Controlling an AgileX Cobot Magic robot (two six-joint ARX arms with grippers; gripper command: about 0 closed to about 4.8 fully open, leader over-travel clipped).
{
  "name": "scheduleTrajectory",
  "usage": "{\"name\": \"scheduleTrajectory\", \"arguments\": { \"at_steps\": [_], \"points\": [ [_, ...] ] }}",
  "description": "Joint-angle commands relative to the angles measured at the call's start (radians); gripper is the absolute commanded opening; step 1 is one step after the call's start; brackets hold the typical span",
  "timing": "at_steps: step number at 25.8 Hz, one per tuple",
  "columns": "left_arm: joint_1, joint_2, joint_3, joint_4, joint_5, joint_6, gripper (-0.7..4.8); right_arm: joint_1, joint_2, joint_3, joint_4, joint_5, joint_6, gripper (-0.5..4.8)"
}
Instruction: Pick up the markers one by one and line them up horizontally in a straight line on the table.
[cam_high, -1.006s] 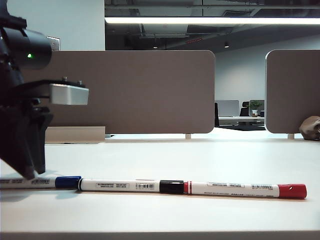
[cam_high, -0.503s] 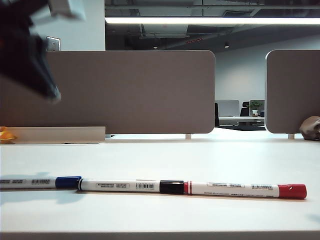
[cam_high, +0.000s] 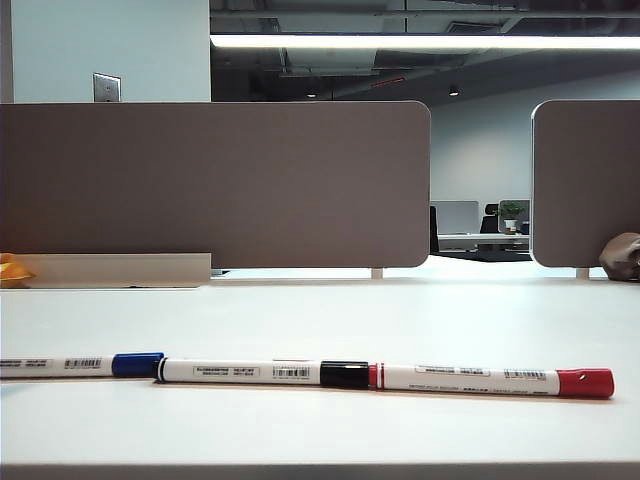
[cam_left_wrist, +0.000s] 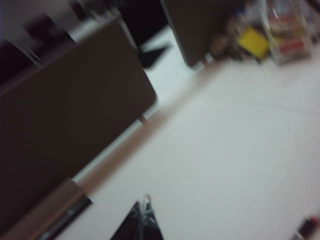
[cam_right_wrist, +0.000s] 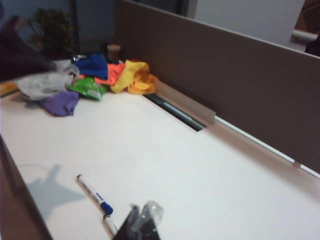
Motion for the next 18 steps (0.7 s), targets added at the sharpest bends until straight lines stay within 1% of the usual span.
{"name": "scheduleTrajectory", "arguments": {
  "at_steps": [1,3,7,10,11,12,14,16,18],
  "points": [
    [0.000,-0.092,-0.018,0.016,-0.040,-0.096,-0.06,0.000,-0.112,-0.151,0.158,0.036,0.005,-0.01],
    [0.000,-0.149,-0.046,0.023,-0.045,-0.125,-0.06,0.000,-0.170,-0.235,0.217,0.034,0.005,-0.01],
    [0.000,-0.274,-0.157,0.059,-0.055,-0.277,-0.06,0.000,-0.277,-0.417,0.374,0.030,0.006,-0.01],
    [0.000,-0.361,-0.249,0.061,-0.094,-0.298,-0.06,0.000,-0.322,-0.534,0.495,0.025,0.006,-0.01],
    [0.000,-0.403,-0.304,0.075,-0.094,-0.334,-0.06,0.000,-0.333,-0.585,0.546,0.026,0.006,-0.01],
    [0.000,-0.437,-0.360,0.105,-0.095,-0.374,-0.06,0.000,-0.336,-0.642,0.599,0.026,0.006,-0.01],
    [0.000,-0.472,-0.448,0.163,-0.094,-0.398,-0.06,0.000,-0.330,-0.716,0.667,0.010,0.006,-0.01],
    [0.000,-0.472,-0.495,0.199,-0.092,-0.443,-0.06,0.000,-0.331,-0.763,0.700,0.007,0.006,-0.01],
    [0.000,-0.472,-0.575,0.279,-0.093,-0.475,-0.06,0.000,-0.331,-0.825,0.753,0.008,0.007,-0.01]
  ]
}}
